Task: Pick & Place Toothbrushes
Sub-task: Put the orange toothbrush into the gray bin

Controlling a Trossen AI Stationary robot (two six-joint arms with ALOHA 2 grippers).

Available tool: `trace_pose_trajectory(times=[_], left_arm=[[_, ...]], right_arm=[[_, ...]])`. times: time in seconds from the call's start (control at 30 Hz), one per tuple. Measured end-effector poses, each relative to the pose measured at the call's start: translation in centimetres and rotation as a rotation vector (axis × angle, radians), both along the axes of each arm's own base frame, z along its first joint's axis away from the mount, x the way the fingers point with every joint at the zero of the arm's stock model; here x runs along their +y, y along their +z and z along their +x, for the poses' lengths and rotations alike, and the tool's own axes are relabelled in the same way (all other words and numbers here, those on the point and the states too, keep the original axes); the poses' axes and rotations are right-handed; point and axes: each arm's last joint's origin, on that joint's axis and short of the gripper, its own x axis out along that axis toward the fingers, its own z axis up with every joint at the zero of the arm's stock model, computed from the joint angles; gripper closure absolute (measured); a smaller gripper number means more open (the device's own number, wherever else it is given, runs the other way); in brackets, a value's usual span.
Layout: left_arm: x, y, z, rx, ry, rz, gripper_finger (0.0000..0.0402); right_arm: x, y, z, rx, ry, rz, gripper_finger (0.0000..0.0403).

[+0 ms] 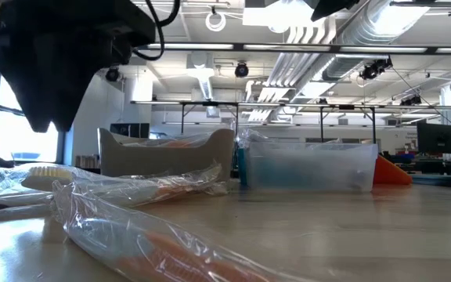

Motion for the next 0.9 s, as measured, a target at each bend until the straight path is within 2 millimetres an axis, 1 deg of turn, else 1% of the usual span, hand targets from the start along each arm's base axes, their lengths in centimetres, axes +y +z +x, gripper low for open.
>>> trace_pose_trajectory(times=[0.3, 0.57, 0.73, 0.9], left_arm=[[0.2, -3.1, -0.5, -0.017, 0.005, -0.023, 0.0279], [0.3, -4.9, -0.7, -0.064, 0.024, -0.051, 0.0279], [0.6, -6.4, -1.2, -0.091, 0.052, -0.070, 0.0279], [0.7, -7.1, -1.5, -0.095, 0.093, -0.079, 0.0279]], right_arm=[[-0.1, 0.0, 0.0, -0.001, -0.005, 0.001, 0.0400], [-0.1, 0.0, 0.0, 0.000, -0.006, -0.001, 0.0400], [-0.1, 0.0, 0.0, 0.000, -0.006, -0.001, 0.0400], [-0.1, 0.0, 0.0, 0.000, -0.005, -0.001, 0.0400]])
